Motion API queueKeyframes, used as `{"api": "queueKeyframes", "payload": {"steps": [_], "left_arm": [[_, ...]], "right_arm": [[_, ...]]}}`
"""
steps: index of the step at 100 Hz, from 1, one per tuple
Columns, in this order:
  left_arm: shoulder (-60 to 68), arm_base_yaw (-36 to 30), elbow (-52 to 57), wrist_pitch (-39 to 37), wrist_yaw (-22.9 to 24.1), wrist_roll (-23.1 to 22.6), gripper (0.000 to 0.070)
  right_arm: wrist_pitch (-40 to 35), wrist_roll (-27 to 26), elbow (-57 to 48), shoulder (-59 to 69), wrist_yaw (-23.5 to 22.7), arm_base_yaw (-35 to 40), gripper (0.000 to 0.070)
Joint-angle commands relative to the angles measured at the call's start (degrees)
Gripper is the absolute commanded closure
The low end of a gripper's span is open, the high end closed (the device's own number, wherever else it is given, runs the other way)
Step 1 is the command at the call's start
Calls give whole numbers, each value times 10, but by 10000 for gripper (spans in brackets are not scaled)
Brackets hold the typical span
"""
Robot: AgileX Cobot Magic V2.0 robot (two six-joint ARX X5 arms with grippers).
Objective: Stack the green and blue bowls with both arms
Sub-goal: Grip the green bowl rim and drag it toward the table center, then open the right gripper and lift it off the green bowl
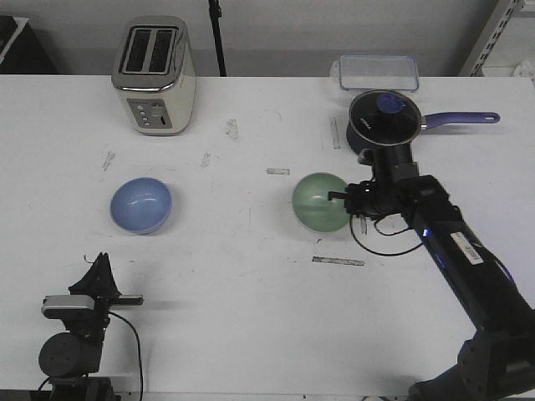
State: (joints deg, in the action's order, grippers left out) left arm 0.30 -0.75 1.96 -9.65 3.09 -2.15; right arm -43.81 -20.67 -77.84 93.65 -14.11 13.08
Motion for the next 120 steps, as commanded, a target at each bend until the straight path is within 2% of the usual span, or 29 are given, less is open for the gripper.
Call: {"api": "queueKeyframes", "payload": {"steps": [1, 8, 23, 35, 104, 110, 120], "left_arm": [[-1, 0, -13, -7, 1, 2, 698], [-1, 0, -13, -7, 1, 2, 698], [-1, 0, -13, -7, 1, 2, 698], [-1, 0, -13, -7, 1, 2, 698], [-1, 0, -13, -7, 1, 2, 698], [-1, 0, -13, -7, 1, 2, 698], [-1, 0, -13, -7, 1, 2, 698]], "right_arm": [[15, -66, -8, 22, 24, 36, 694], [33, -96, -8, 33, 40, 75, 694], [68, -141, -8, 55, 44, 123, 694], [83, -160, -8, 70, 75, 146, 694], [81, -155, -8, 95, 82, 155, 688], [78, -155, -8, 95, 82, 155, 651], [78, -155, -8, 95, 82, 155, 473]]}}
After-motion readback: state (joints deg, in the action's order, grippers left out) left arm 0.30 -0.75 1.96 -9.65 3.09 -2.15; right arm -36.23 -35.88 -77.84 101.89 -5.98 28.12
